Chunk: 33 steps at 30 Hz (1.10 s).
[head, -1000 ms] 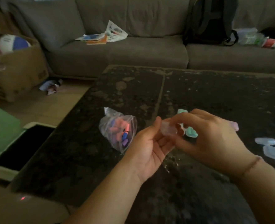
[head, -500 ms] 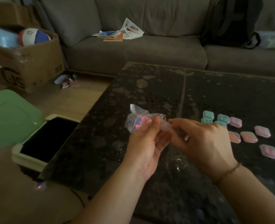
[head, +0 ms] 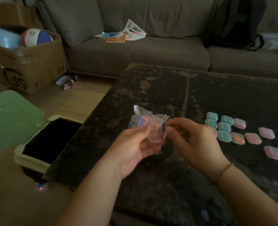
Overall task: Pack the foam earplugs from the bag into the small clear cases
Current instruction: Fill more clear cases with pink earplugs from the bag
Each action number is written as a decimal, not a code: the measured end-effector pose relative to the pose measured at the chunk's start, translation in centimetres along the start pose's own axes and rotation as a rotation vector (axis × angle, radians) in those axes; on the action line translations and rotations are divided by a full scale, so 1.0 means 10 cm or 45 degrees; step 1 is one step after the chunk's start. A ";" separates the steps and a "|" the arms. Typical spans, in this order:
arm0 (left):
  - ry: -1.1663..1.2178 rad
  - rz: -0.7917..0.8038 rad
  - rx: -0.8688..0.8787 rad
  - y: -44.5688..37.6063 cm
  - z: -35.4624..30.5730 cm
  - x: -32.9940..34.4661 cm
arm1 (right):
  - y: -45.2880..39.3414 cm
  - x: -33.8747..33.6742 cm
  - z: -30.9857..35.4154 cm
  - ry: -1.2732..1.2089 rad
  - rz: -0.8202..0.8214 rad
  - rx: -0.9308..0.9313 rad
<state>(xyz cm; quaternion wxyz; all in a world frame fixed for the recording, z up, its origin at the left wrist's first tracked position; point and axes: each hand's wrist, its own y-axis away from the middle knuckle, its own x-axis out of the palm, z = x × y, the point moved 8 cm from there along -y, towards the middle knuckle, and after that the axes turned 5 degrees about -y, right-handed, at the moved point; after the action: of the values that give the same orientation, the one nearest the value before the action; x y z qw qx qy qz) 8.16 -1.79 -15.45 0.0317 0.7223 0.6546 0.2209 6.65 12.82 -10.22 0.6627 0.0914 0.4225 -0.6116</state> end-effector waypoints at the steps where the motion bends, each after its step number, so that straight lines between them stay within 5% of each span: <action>1: 0.010 -0.062 0.027 0.00 -0.07 -0.07 | -0.01 0.02 -0.03 -0.028 -0.017 0.035; 7: 0.264 -0.384 0.094 -0.03 -0.27 -0.47 | -0.13 0.50 -0.32 0.298 0.355 0.271; 16: 0.347 -0.368 0.031 -0.07 -0.22 -0.49 | -0.30 0.82 -0.31 0.489 0.472 0.266; 26: 0.277 -0.356 -0.016 -0.07 -0.19 -0.43 | -0.31 0.78 -0.15 0.684 0.365 0.070; 30: 0.189 -0.324 0.026 -0.06 -0.20 -0.37 | -0.23 0.58 -0.17 0.493 0.282 0.038; 33: 0.136 -0.259 0.029 -0.05 -0.19 -0.27 | -0.10 0.25 -0.10 0.026 0.087 0.116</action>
<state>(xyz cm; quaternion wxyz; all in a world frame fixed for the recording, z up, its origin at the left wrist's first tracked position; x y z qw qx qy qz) 6.89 -4.78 -14.71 0.0110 0.6397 0.7277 0.2473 5.06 11.39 -12.14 0.6740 0.1420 0.3977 -0.6062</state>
